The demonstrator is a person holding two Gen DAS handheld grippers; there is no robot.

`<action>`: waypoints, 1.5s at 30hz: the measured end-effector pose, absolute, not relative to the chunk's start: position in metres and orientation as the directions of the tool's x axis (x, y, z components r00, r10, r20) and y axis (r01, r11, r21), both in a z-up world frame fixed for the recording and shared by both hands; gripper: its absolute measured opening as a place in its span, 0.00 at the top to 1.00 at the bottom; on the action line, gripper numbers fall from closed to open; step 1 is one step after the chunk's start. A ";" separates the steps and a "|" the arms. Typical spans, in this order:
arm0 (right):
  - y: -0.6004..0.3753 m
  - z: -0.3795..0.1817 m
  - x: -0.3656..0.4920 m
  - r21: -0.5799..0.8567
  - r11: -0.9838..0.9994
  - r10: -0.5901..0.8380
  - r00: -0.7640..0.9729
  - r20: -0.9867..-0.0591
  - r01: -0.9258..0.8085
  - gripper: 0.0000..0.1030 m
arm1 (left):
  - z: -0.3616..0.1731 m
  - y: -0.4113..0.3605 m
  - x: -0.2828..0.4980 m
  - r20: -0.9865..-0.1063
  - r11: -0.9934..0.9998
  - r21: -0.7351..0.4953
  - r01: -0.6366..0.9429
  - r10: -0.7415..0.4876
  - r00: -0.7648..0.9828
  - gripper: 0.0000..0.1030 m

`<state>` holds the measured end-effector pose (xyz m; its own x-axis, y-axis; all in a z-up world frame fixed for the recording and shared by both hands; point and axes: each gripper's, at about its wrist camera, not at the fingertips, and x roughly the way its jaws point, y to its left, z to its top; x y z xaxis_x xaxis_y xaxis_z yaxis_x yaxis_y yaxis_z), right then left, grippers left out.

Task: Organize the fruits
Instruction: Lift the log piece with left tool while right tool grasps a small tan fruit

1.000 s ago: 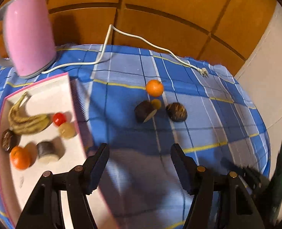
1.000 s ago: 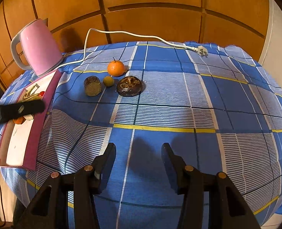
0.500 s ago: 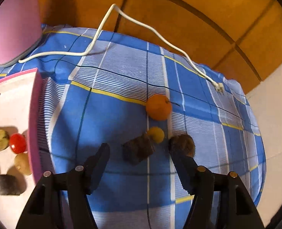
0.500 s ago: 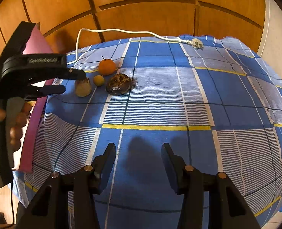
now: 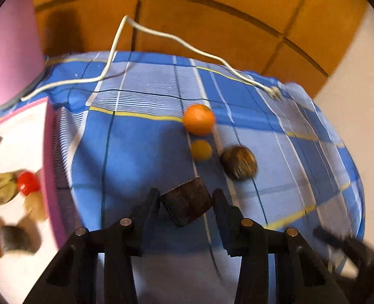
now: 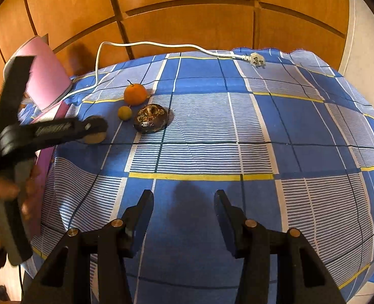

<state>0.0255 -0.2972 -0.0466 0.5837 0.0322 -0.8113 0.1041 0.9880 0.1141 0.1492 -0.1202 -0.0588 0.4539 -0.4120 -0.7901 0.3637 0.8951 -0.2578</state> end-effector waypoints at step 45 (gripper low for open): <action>-0.206 -0.054 0.184 -0.076 0.929 0.127 0.504 -0.855 -0.363 0.78 | -0.081 -0.126 0.078 -0.745 0.886 -0.045 0.462 -0.337 0.576 0.58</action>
<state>0.1844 -0.2061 -0.0537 0.5036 0.1270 -0.8546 -0.3629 0.9287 -0.0759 0.0776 -0.1262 -0.0808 0.5756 -0.3375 -0.7449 0.4616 0.8860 -0.0447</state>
